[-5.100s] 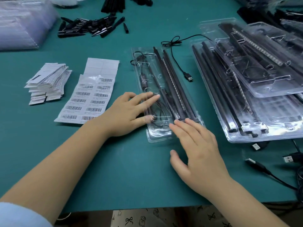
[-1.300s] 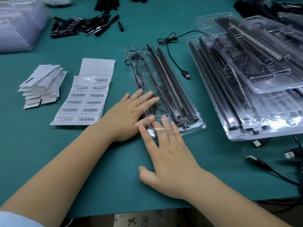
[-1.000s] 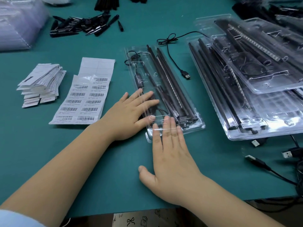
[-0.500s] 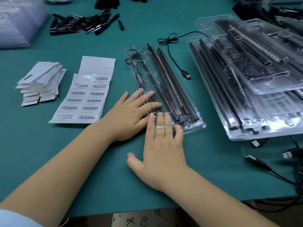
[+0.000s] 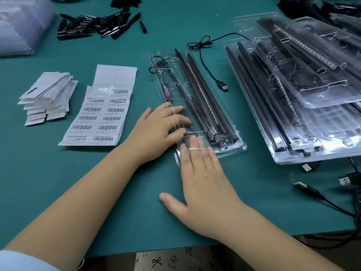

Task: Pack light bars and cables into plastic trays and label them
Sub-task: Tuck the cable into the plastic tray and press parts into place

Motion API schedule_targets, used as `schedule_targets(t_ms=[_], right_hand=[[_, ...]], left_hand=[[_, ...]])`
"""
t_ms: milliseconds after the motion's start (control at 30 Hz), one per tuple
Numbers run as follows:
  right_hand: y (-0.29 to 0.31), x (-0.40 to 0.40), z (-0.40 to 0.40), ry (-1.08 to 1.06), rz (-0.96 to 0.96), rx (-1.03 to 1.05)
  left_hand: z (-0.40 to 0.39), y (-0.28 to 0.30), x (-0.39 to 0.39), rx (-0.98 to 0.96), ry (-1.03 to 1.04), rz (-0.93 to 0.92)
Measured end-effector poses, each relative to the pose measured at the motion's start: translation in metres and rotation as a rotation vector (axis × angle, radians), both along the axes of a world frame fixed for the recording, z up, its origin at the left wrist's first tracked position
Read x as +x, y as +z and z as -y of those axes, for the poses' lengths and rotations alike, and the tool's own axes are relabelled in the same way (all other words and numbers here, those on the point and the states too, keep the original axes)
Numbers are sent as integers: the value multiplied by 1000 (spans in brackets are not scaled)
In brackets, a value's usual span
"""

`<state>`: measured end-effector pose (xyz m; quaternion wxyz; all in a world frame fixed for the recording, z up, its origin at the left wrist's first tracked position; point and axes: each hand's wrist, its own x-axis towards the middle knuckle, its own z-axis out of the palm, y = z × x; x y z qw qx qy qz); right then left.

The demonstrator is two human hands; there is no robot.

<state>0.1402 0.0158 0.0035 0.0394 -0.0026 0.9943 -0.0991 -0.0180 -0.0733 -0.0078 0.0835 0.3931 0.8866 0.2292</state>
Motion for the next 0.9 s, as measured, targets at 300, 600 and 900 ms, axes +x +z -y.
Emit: schedule_targets(t_ms=[300,600,900], right_hand=[[5,13,-29,-40,-483,-74],[-5,13,-29,-32,-320,-56],[-9,12,-29,-16,-291,-46]], left_hand=[[0,-2,4,-52,60,-52],[2,-2,11,-161,245,-118],[33,2,4,-296,47,-104]])
